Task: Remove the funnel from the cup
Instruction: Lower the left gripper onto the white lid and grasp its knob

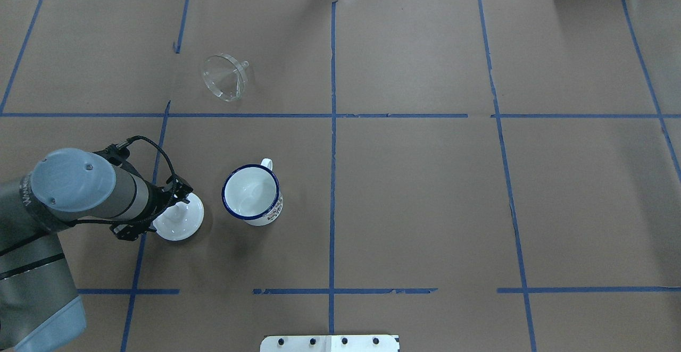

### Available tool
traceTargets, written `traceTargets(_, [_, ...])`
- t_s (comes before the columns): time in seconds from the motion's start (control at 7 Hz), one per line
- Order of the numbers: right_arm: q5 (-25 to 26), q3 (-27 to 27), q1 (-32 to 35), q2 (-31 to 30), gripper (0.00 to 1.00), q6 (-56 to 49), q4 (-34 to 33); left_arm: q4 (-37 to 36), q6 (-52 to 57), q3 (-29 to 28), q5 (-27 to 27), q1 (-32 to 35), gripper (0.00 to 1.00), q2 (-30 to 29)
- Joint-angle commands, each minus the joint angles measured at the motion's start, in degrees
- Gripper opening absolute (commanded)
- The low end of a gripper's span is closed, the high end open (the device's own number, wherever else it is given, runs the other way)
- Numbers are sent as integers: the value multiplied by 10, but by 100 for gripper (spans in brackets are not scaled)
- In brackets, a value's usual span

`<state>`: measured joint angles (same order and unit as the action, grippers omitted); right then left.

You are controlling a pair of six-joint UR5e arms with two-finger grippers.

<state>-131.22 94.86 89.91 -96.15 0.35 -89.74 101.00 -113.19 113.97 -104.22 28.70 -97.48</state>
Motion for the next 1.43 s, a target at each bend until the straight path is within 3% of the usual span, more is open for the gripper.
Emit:
traceTargets(0.0, [0,1,0,0,100,0,0,6,-1,-3,0,-1,79,0])
traceTargets(0.43, [0,0,0,0,100,0,0,6,0,-4,1,-1,57,0])
traceTargets(0.57, [0,1,0,0,100,0,0,6,0,-4,0,-1,33,0])
traceTargets(0.71, [0,1,0,0,100,0,0,6,-2,-3,1,-1,0,-2])
traceTargets(1.14, [0,1,0,0,100,0,0,-8,-2,40,-1,16,0,1])
traceTargets(1.29, [0,0,0,0,100,0,0,-75,-2,89,-1,22,0,-3])
